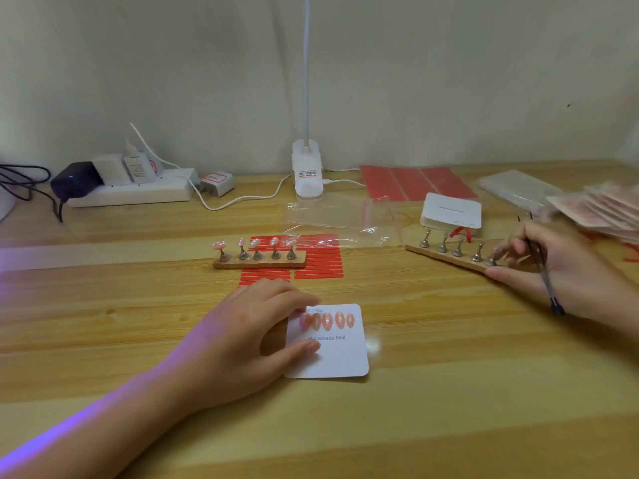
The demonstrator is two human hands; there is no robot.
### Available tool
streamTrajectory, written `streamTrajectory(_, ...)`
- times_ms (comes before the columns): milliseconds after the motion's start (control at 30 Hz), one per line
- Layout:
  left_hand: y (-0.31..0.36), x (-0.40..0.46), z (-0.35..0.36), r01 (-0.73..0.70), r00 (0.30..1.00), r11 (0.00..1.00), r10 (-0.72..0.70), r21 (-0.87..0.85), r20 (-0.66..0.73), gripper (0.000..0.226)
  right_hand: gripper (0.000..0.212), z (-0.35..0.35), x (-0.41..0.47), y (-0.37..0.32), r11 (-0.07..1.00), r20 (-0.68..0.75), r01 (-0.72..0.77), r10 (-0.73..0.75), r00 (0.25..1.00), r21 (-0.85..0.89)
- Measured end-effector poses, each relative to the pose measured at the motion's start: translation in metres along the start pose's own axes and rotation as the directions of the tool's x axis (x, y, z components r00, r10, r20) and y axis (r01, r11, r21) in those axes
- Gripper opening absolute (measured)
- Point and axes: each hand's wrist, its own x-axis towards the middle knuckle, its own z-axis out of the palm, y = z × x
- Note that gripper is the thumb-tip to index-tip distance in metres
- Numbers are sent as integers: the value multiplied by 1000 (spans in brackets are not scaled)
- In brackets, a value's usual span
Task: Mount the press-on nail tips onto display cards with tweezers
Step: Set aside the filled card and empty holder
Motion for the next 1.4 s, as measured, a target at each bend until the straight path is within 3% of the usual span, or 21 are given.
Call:
streamTrajectory(367,-1,-1,1,-44,999,999,44,-11,-9,44,39,-27,1,33,953,-46,-164,158,986,-254)
streamTrajectory(500,-2,-2,1,-71,997,997,71,-12,-19,42,59,-41,-4,42,933,-16,-240,245,969,-270)
streamTrajectory(600,-2,-2,1,-81,997,997,81,-19,-21,41,47,-42,-2,26,899,-79,-158,138,987,-407)
streamTrajectory(700,-2,-1,0,-88,996,995,87,-38,-22,40,31,-37,6,-7,898,-174,-36,-46,984,-440)
streamTrajectory(800,1,-1,-2,-91,995,993,87,-78,-48,38,32,-19,10,-46,959,-223,115,-175,959,-258)
streamTrajectory(900,1,0,-4,-73,992,989,59,-132,-111,36,39,15,10,-81,977,-210,155,-123,970,145)
streamTrajectory(967,-3,0,-6,-28,989,991,8,-133,-149,31,48,37,13,-96,946,-158,135,-91,983,296)
streamTrajectory(1133,-18,1,-10,102,981,992,-113,-73,-157,28,29,81,25,-113,879,-61,111,-93,994,464)
streamTrajectory(1400,-23,0,-2,141,985,989,-144,-42,-92,37,25,127,28,-108,854,-14,121,-133,991,506)
